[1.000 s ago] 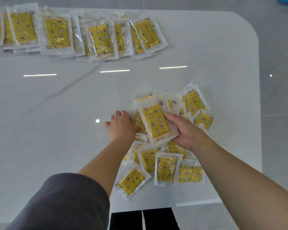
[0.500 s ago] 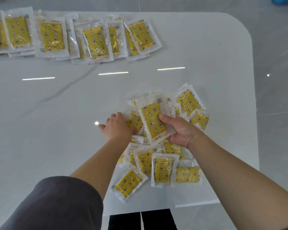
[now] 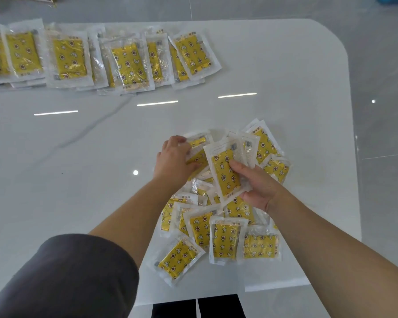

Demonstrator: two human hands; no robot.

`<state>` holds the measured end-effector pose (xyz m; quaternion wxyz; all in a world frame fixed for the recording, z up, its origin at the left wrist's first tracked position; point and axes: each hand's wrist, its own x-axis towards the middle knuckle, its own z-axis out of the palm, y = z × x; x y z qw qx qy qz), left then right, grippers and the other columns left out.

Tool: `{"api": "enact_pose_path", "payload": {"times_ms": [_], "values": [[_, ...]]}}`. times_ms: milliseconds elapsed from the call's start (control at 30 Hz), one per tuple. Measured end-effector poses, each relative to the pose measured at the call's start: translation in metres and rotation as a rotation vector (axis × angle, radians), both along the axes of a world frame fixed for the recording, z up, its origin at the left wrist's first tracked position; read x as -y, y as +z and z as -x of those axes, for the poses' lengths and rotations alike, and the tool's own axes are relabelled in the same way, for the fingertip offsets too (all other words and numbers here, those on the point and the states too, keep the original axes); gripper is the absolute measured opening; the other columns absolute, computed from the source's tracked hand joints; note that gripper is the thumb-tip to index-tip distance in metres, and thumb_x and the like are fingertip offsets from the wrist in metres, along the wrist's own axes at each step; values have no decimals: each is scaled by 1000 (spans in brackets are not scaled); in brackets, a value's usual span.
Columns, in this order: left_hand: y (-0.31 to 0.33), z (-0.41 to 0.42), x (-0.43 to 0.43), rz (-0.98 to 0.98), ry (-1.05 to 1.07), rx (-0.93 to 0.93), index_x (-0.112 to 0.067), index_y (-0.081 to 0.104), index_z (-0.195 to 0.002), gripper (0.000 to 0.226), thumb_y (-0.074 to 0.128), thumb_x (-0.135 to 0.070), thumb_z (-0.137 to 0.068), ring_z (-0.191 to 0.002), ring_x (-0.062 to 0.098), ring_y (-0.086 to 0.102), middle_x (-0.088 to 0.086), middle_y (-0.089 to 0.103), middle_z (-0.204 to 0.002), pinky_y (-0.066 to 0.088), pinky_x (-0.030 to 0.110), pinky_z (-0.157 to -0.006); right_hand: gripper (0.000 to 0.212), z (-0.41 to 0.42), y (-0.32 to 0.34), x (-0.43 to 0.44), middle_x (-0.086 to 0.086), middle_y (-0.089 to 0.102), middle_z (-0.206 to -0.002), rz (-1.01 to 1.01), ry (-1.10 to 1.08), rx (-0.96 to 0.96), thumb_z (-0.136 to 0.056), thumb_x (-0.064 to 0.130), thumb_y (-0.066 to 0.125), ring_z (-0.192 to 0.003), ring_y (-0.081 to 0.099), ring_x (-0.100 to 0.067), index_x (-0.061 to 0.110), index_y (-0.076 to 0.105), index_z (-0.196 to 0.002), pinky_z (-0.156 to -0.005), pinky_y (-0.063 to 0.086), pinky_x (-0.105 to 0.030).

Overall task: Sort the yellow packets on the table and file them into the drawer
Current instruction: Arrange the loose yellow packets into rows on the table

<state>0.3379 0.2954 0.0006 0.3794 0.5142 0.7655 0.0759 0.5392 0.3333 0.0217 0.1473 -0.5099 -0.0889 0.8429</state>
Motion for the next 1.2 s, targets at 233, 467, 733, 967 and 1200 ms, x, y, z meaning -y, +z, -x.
{"api": "enact_pose_path", "payload": {"times_ms": [233,467,733,967,1200], "values": [[-6,-6,-18,-13,-170,-172,-20,61,-116,34,69,-36,-86,-122,23,38,0,38,-134,35,37,-102,17,-1,-1,-2,-9,75,-102,19,-42,60,-87,10,61,-91,73,-21,13,73,-98,-71,61,-35],[-5,-4,-18,-45,-217,-191,-24,59,-122,36,65,-38,-88,-123,21,40,-1,39,-136,33,37,-105,29,1,-1,-5,-7,75,-106,24,8,101,-75,17,70,-96,72,-20,16,71,-104,-76,60,-34],[-3,-2,-24,-1,-289,-238,-25,58,-119,36,66,-39,-87,-113,21,46,0,45,-121,23,37,-105,63,-5,-5,-10,-10,69,-120,47,-47,189,-70,19,76,-110,67,-25,10,60,-130,-85,56,-42],[21,23,-23,151,29,92,-15,51,-85,22,68,-28,-87,-70,18,55,2,58,-81,46,32,-63,71,-2,-1,-12,-7,72,-115,22,55,251,-60,17,83,-112,65,-25,14,62,-128,-107,40,-52],[52,74,-29,144,104,363,-19,58,-109,25,69,-28,-88,-93,18,68,-1,70,-102,54,44,-89,39,24,22,-29,-10,73,-107,-107,267,263,-79,12,75,-94,71,-18,5,62,-116,-89,55,-33]]}}
